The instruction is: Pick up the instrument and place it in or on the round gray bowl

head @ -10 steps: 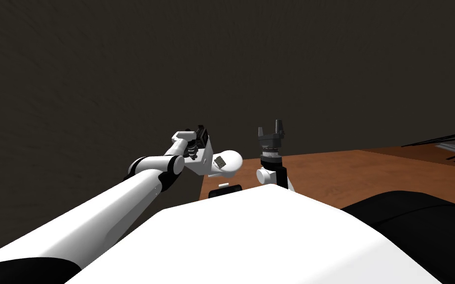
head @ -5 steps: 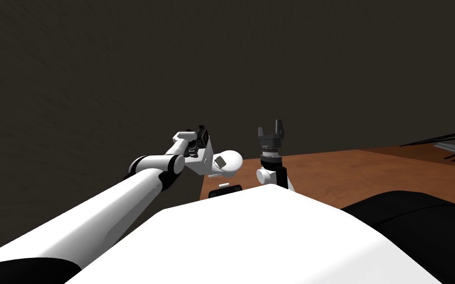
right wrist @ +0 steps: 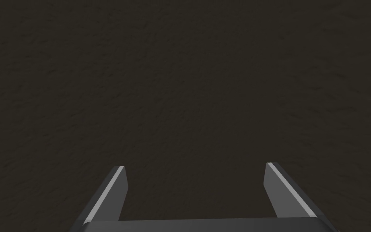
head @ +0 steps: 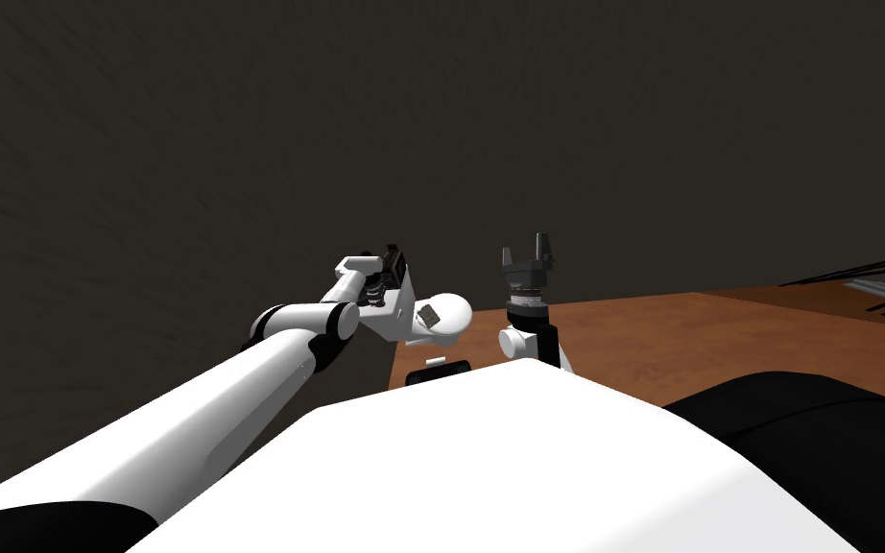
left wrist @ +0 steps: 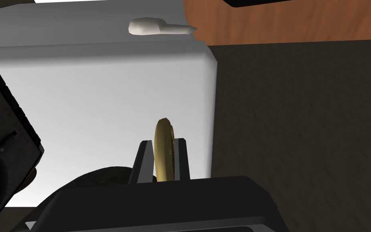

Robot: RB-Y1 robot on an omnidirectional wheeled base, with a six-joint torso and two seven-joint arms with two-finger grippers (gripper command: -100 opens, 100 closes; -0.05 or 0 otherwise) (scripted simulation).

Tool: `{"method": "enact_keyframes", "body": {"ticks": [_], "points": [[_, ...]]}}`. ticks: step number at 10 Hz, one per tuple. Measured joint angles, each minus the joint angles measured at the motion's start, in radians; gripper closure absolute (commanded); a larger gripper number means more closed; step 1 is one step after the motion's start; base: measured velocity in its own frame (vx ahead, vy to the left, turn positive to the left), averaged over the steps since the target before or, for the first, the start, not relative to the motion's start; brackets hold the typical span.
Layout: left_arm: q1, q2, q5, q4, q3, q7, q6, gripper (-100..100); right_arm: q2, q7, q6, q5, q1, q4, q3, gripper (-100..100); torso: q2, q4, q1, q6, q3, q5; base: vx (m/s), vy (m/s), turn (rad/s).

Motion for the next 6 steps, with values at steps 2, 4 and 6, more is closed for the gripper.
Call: {"method": "enact_keyframes", "body": {"ticks": [2, 4, 6], "points": [[0.015, 0.005, -0.004, -0.042, 0.009, -0.012, 0.029, 100, 0.0, 0.0, 0.0, 0.0, 0.0, 0.0, 0.0, 0, 0.0, 0.0, -0.001, 0.001, 0.0, 0.0, 0.015, -0.039, 0.02], [0.026, 0.011, -0.008, -0.08, 0.018, -0.025, 0.058, 100, 0.0, 0.0, 0.0, 0.0, 0.0, 0.0, 0.0, 0, 0.0, 0.0, -0.001, 0.001, 0.0, 0.0, 0.01, -0.031, 0.014], [0.045, 0.013, -0.012, -0.132, 0.026, -0.036, 0.091, 100, 0.0, 0.0, 0.0, 0.0, 0.0, 0.0, 0.0, 0, 0.0, 0.0, 0.0, 0.001, 0.0, -0.001, 0.013, -0.027, 0.016]]}}
